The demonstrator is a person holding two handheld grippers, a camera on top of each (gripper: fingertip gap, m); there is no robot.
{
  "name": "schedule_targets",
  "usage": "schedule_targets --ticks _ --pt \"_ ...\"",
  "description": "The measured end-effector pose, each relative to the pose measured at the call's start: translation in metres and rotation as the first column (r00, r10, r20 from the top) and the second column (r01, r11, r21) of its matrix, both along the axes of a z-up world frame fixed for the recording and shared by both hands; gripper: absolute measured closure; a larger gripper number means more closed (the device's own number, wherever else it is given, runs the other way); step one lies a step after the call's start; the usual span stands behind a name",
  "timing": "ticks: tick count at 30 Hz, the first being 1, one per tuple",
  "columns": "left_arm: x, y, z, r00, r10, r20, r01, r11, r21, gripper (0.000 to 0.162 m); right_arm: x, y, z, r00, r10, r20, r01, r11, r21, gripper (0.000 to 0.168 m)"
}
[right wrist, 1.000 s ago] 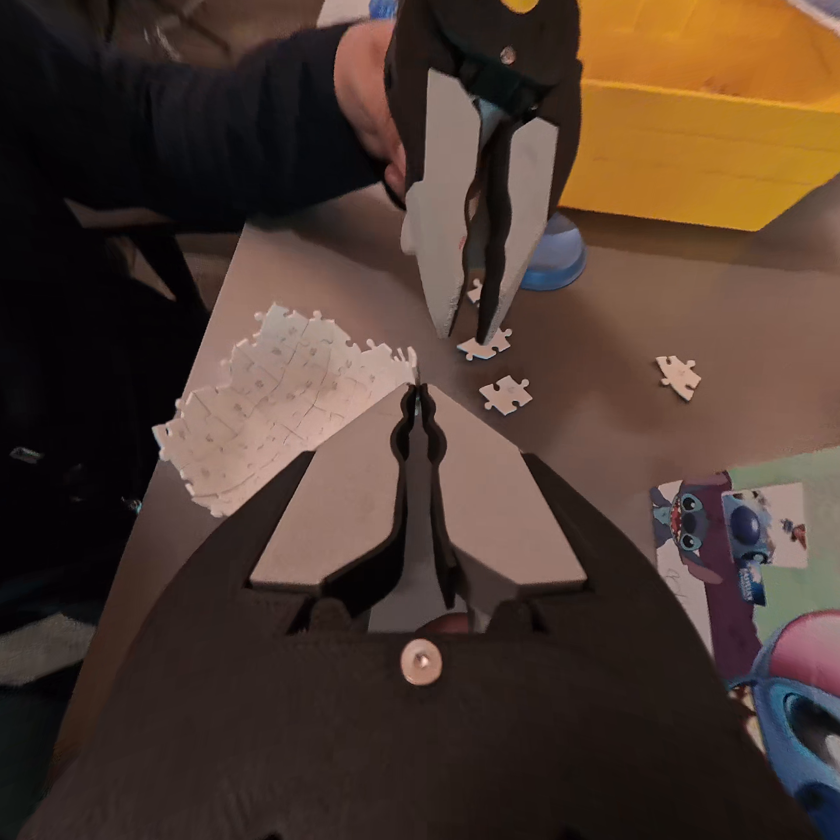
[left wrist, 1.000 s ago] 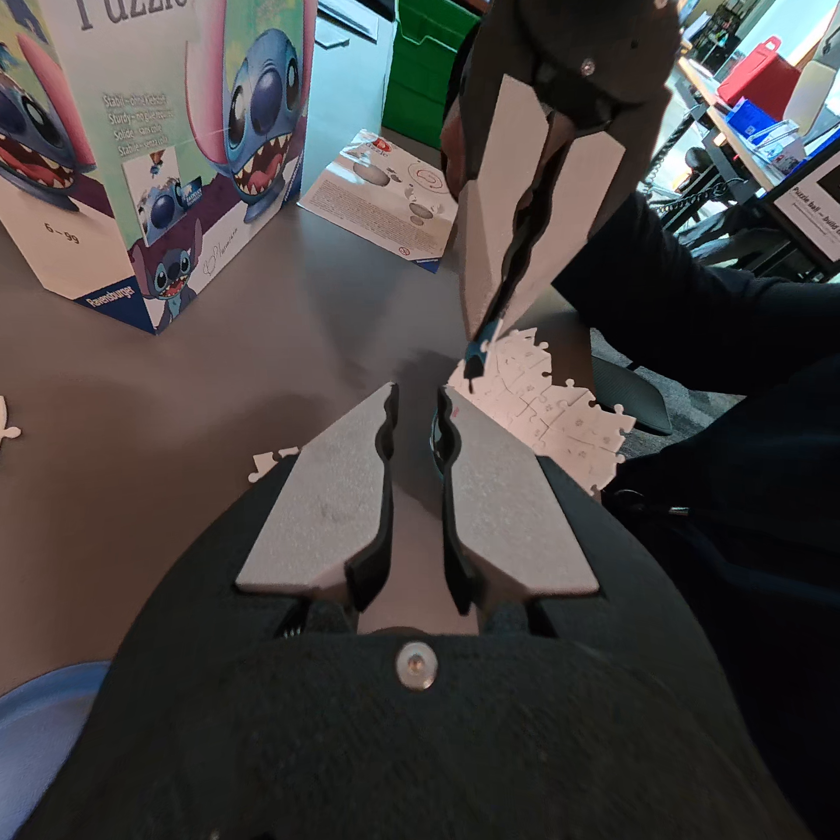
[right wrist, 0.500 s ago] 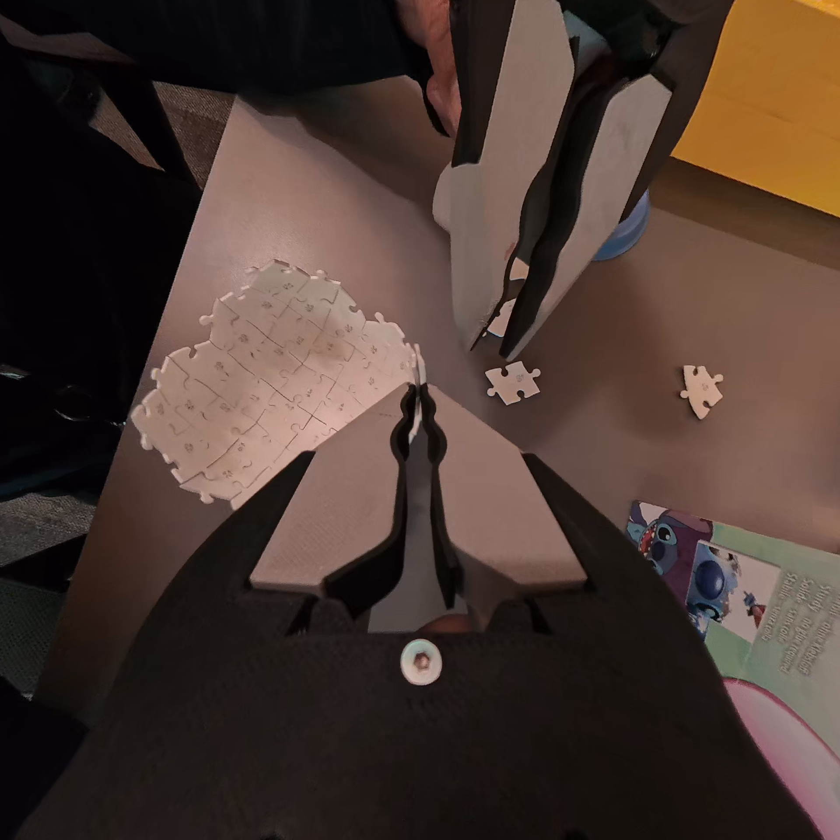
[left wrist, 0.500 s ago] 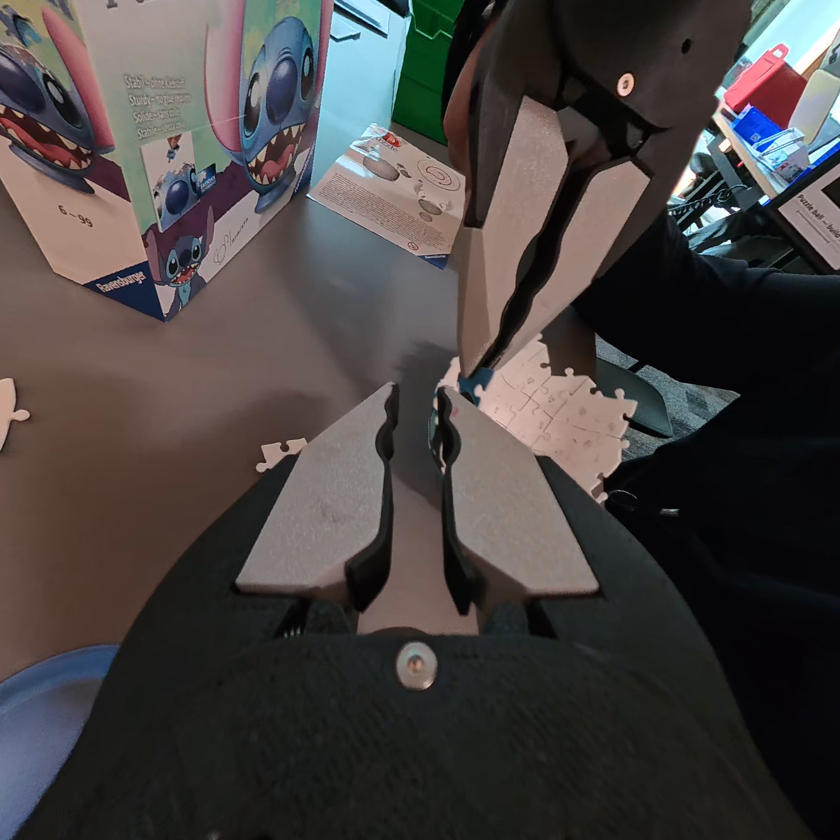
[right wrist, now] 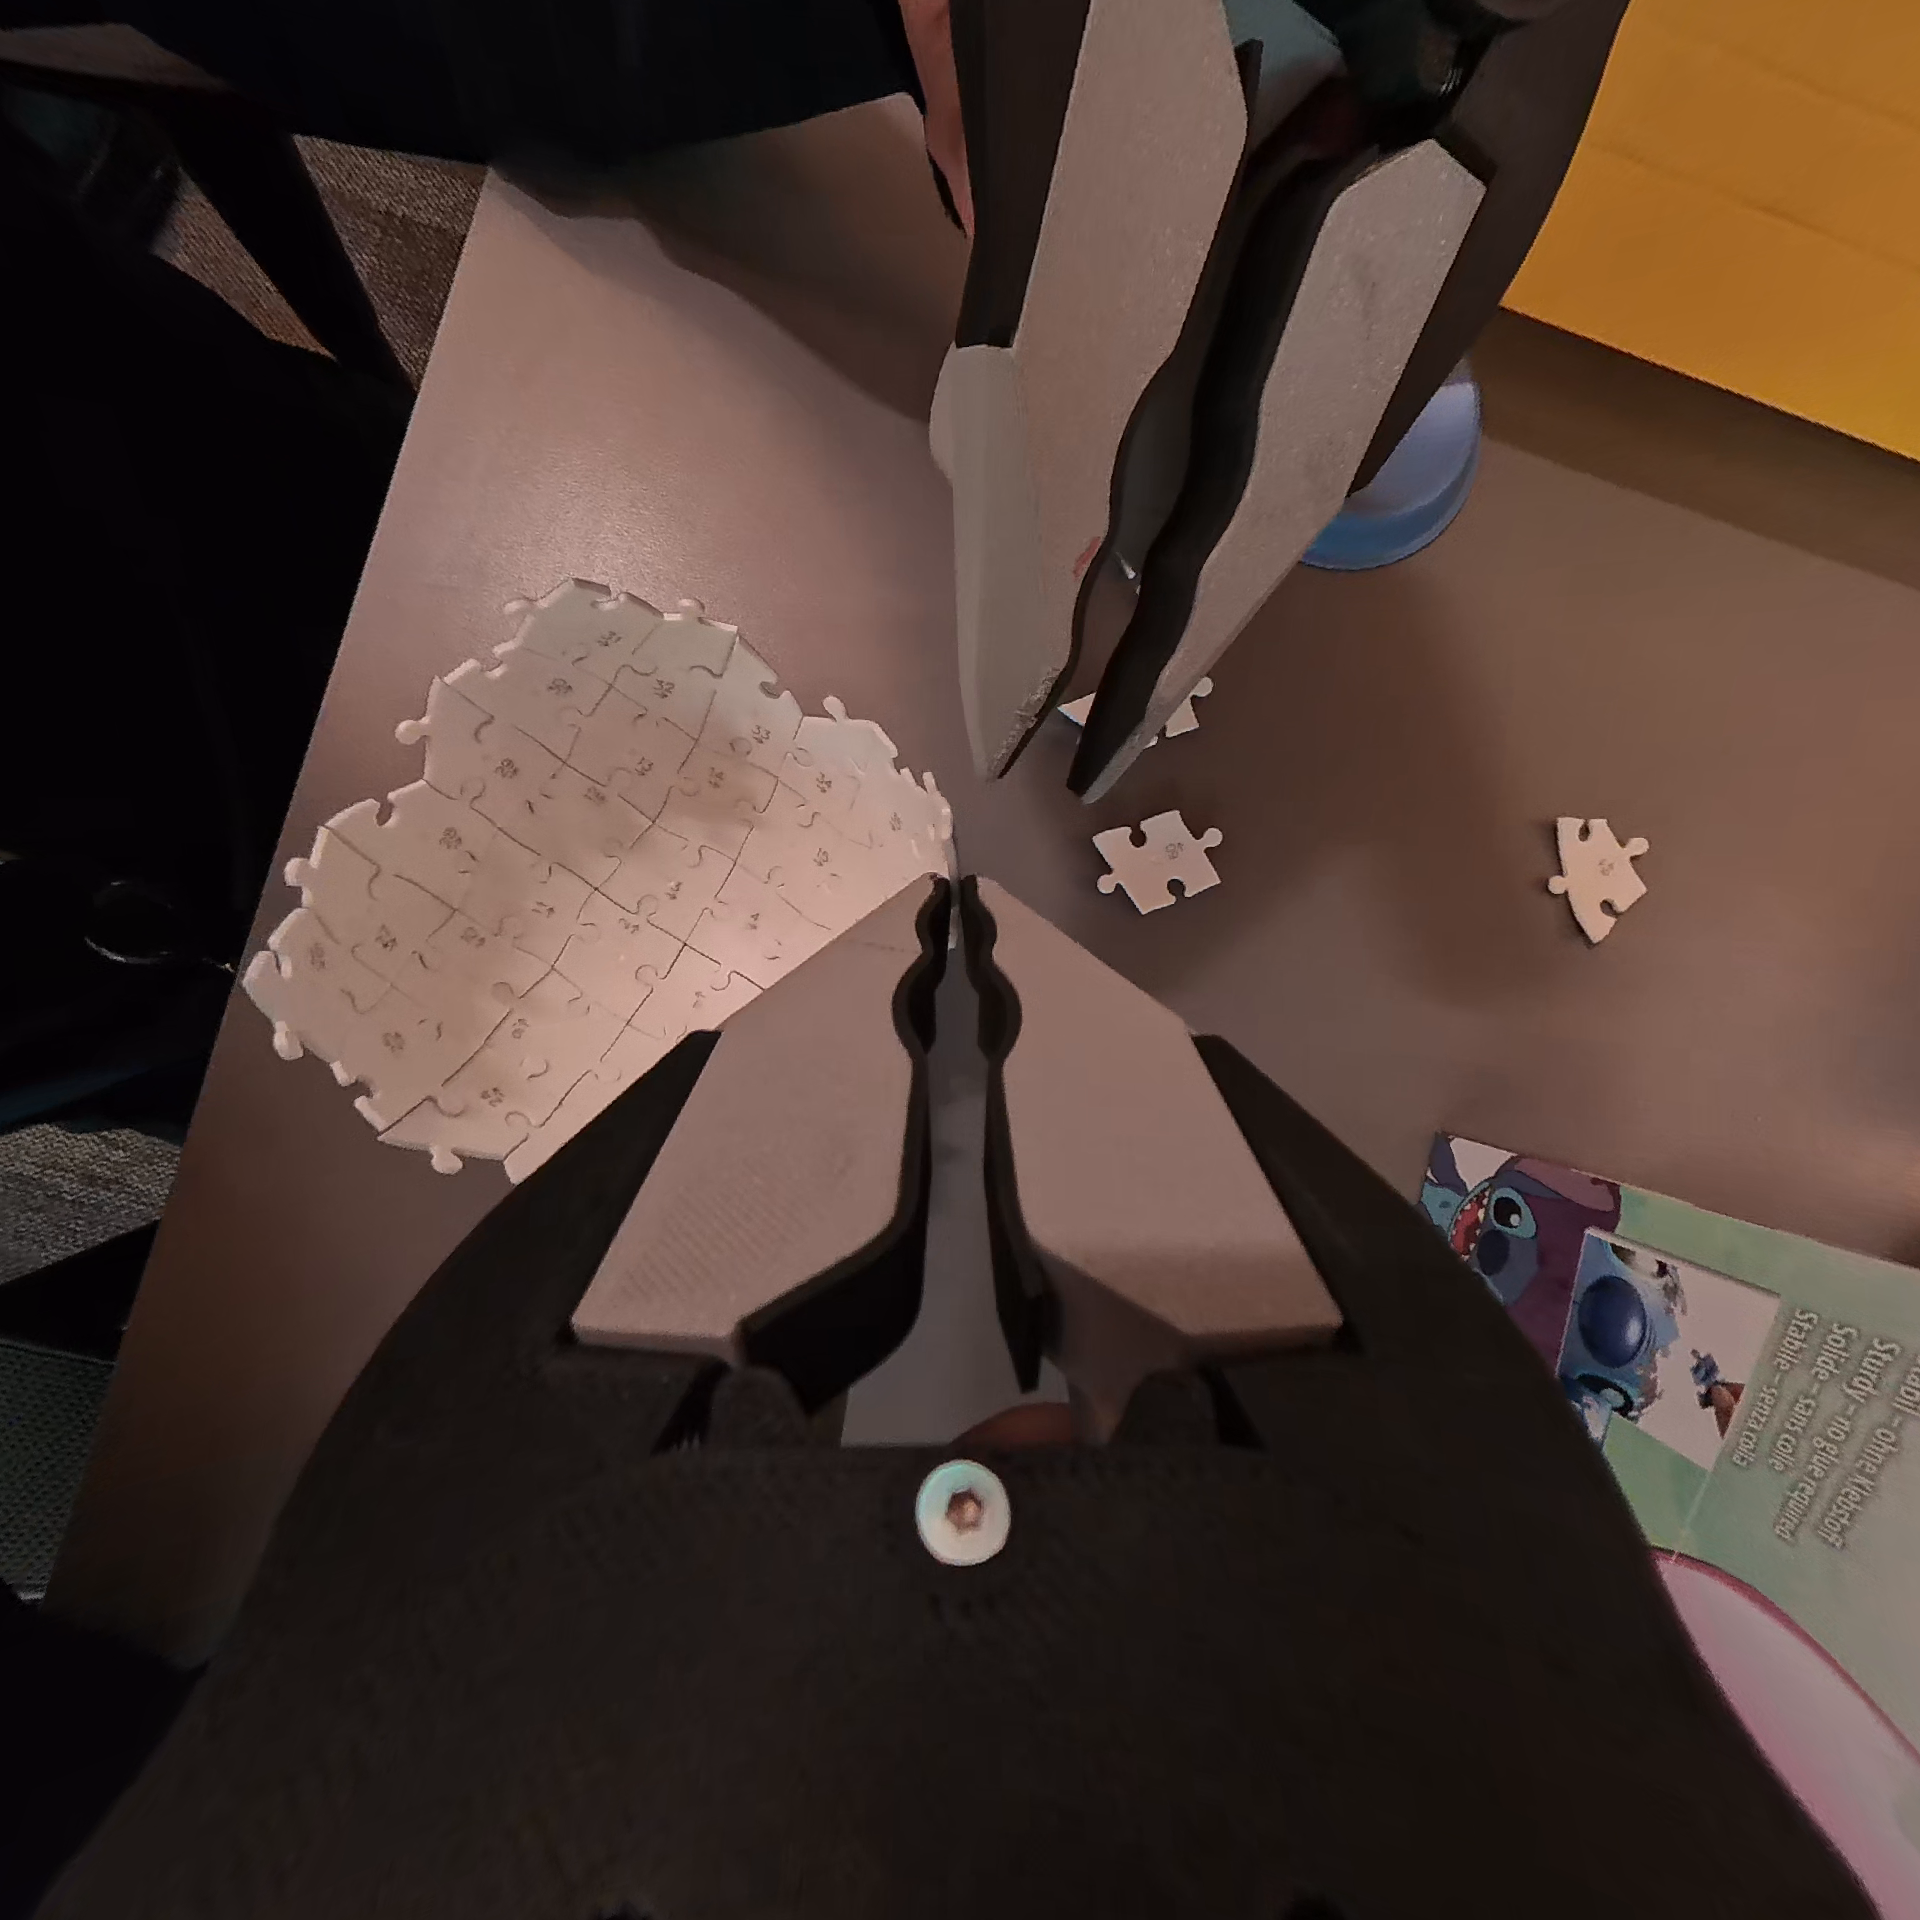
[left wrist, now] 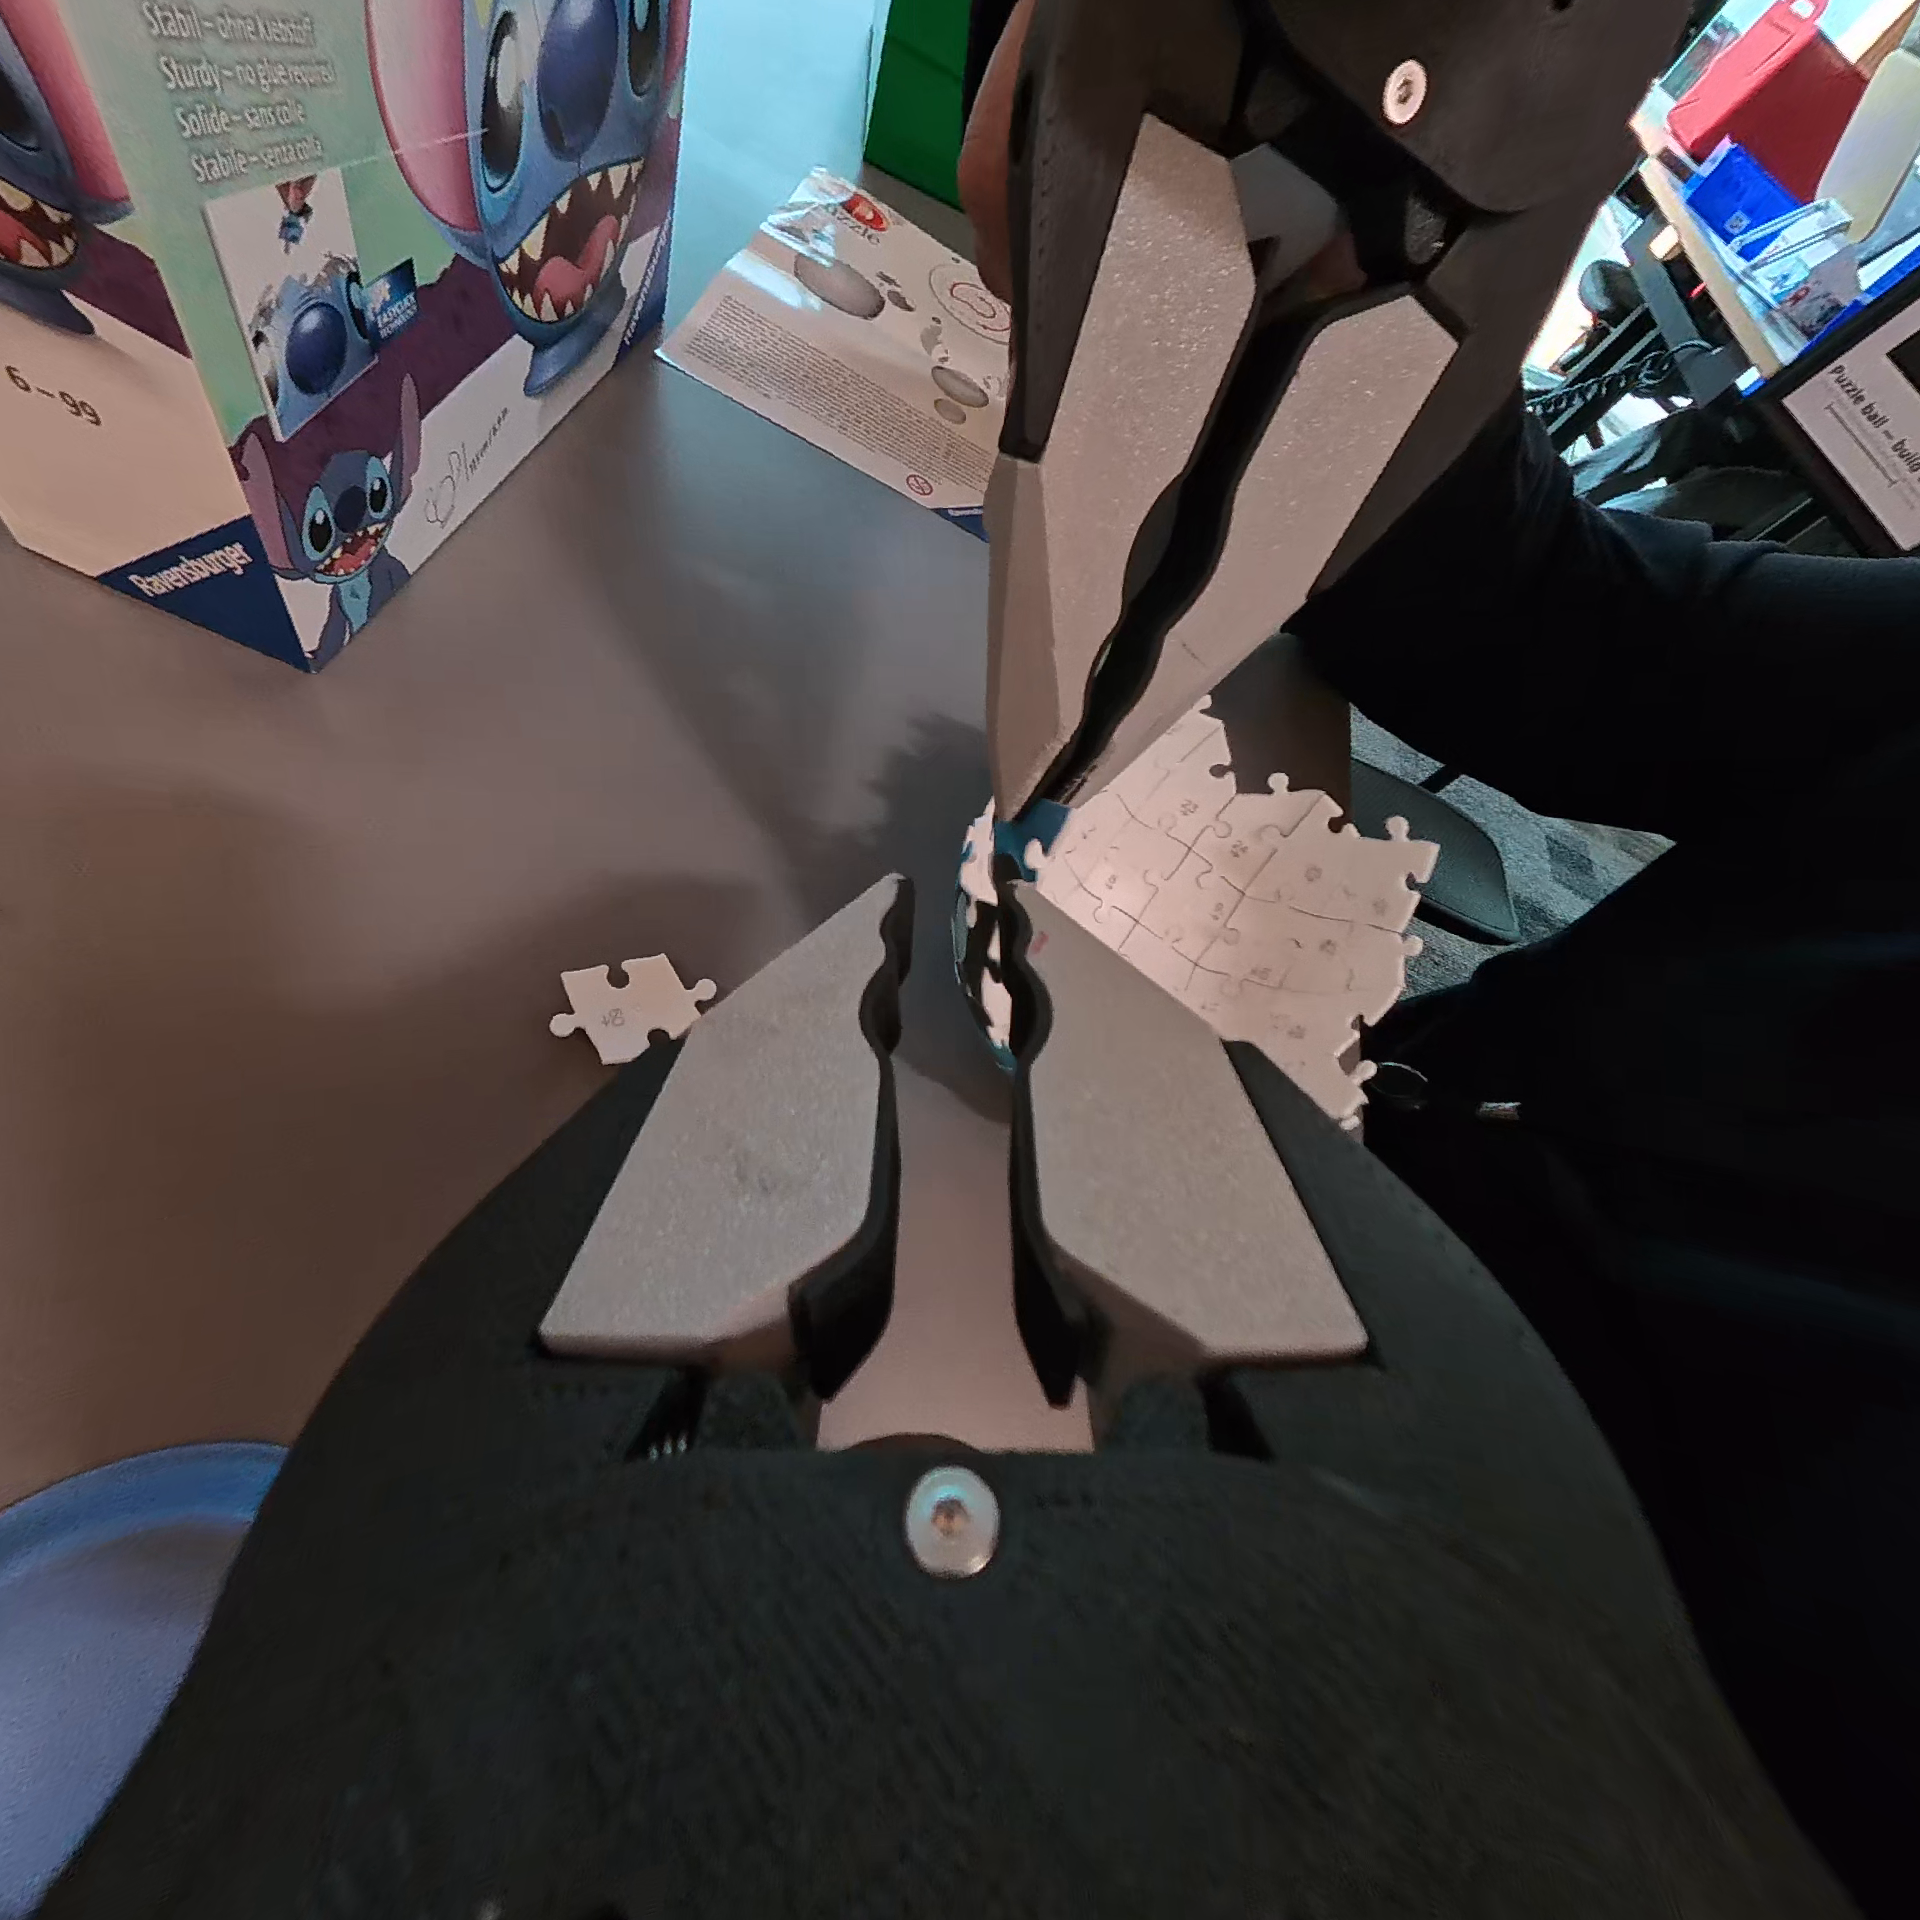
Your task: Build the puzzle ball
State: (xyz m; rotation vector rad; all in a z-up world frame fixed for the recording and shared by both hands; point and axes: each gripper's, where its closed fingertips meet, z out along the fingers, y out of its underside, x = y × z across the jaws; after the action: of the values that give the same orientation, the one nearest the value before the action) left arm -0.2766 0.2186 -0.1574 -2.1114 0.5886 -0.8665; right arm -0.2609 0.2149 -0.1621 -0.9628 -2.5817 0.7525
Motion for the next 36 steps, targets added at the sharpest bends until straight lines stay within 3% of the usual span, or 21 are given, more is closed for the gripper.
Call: schedule_targets --ticks 36 --pt "0.010 -0.009 -0.026 0.995 -0.057 -0.081 0.048 0.993 -0.108 0.150 -0.006 0.010 -0.013 1.000 -0.009 0.010 0.011 0.986 -0.168 0.168"
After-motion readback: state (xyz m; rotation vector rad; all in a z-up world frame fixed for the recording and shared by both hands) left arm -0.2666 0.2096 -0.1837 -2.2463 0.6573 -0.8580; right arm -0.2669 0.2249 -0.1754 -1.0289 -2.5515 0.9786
